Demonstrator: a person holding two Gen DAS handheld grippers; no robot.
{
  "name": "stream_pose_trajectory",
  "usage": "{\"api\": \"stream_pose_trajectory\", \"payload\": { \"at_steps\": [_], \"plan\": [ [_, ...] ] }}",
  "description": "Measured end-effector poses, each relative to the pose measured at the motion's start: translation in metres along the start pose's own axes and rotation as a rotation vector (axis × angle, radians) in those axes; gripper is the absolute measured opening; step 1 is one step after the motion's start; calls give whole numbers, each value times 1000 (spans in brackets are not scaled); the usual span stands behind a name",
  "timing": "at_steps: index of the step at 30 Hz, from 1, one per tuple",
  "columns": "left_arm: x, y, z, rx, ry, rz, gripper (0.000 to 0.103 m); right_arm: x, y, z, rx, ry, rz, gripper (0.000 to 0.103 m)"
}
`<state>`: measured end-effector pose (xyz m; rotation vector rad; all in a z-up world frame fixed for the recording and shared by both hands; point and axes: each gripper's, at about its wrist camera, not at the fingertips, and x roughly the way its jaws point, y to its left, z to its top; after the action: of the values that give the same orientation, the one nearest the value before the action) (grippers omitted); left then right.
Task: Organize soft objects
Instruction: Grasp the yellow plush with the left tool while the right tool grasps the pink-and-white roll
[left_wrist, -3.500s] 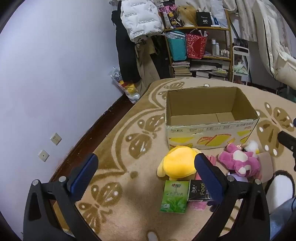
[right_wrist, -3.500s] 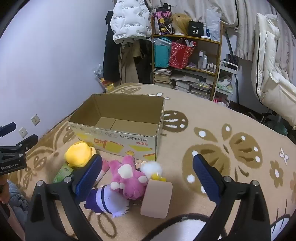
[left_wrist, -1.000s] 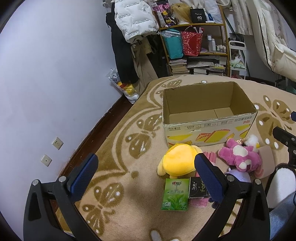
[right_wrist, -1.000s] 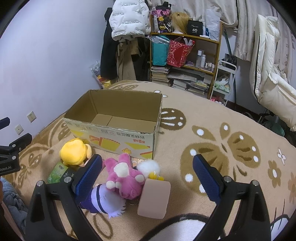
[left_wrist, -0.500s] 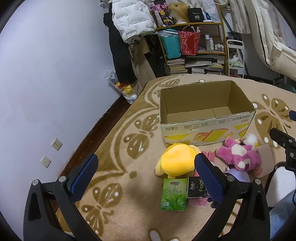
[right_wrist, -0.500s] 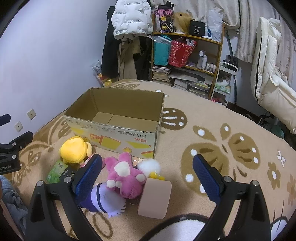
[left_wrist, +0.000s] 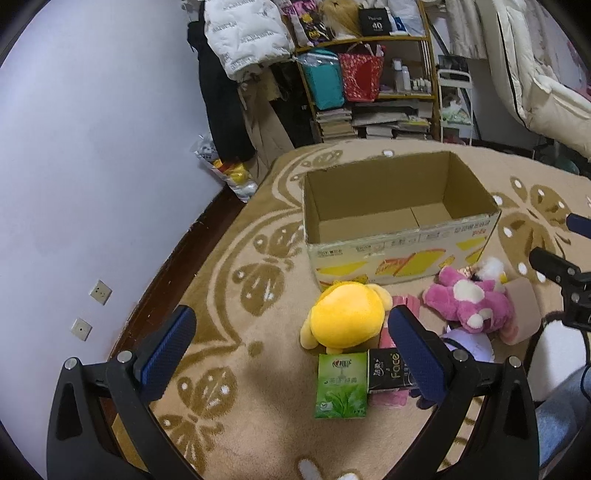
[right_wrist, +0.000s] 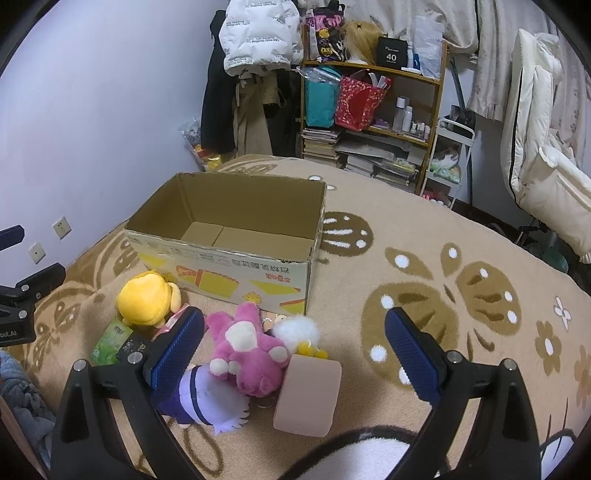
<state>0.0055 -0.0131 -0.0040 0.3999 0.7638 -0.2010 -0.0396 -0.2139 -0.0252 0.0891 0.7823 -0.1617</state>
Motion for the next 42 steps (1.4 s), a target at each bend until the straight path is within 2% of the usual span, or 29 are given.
{"api": "stream_pose_trajectory", "payload": {
  "at_steps": [11, 27, 37, 42],
  "plan": [
    [45, -6, 2, 43, 97, 0, 103, 28, -3, 3, 21, 56, -11, 102],
    [108, -11, 6, -38, 187, -78, 103, 69, -20, -8, 99, 199, 13, 102],
    [134, -24, 6, -7, 227, -117, 103, 86, -37, -15, 160, 267, 4, 81],
    [146, -31, 5, 3, 243, -129, 103, 91, -38, -20, 167, 304, 22, 78]
  ]
}}
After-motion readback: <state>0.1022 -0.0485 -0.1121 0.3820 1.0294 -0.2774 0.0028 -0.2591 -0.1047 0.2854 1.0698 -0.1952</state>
